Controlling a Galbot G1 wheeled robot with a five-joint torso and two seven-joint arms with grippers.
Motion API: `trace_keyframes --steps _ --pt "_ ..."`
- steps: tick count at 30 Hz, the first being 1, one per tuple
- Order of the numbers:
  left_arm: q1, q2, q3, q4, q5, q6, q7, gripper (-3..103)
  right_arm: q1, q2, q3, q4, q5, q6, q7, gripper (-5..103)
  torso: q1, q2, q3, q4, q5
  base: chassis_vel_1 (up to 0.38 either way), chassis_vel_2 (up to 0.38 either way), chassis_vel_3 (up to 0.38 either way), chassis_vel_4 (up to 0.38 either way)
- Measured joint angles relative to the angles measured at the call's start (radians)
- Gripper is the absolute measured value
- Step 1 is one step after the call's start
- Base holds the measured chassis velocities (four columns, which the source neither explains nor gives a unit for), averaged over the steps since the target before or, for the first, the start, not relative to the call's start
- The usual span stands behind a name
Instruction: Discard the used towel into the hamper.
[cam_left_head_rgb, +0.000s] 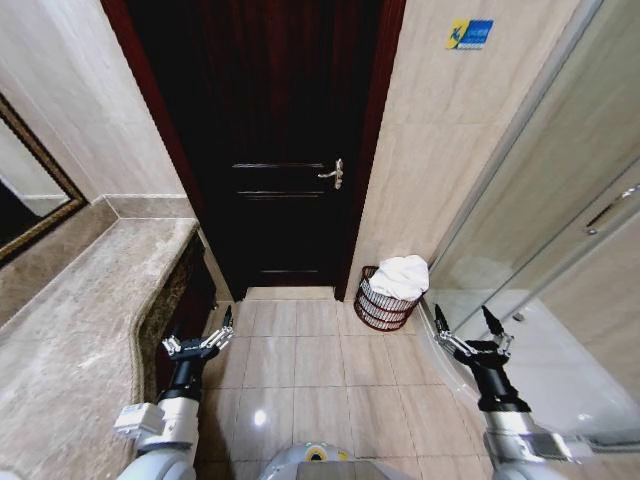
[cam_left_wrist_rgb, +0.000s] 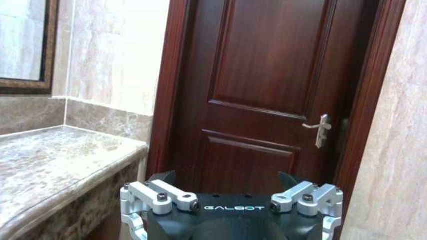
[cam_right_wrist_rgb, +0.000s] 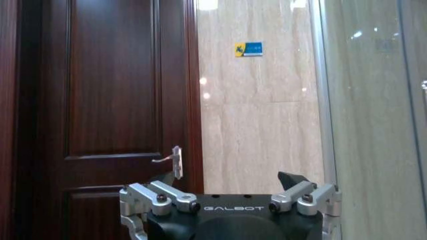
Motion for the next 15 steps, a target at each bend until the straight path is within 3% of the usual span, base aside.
trace_keyframes --steps 8,15 --pt "0.000 0.000 0.000 0.000 0.000 0.000 0.000 100 0.000 0.000 0.000 0.000 0.000 0.000 0.000 100 -0.001 0.001 -0.001 -0.0001 -0.0003 0.162 -0.139 -0.126 0.131" --pt "0.000 0.000 0.000 0.000 0.000 0.000 0.000 100 0.000 0.000 0.000 0.000 0.000 0.000 0.000 100 0.000 0.000 0.000 0.0001 -0.0001 -0.016 0.010 0.006 -0.006"
